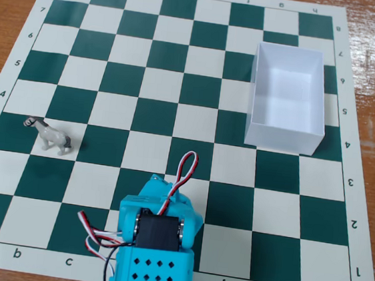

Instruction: Grab the toy horse and put it in the box.

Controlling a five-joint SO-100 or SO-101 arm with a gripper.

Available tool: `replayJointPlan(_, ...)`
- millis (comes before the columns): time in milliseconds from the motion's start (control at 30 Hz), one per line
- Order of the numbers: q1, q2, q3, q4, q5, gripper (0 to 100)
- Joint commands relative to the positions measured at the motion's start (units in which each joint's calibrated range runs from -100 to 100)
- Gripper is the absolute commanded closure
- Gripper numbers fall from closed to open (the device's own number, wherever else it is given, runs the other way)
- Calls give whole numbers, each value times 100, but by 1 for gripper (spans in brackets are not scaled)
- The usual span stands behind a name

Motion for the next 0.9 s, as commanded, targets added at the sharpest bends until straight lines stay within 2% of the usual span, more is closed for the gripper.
replayJointPlan(0,-35,-41,18,25,-8,100)
replayJointPlan(433,-285,-41,18,-24,80,99)
replayJointPlan(600,-528,-32,18,-166,998,100)
replayJointPlan(867,-585,12,18,-2092,1340,97)
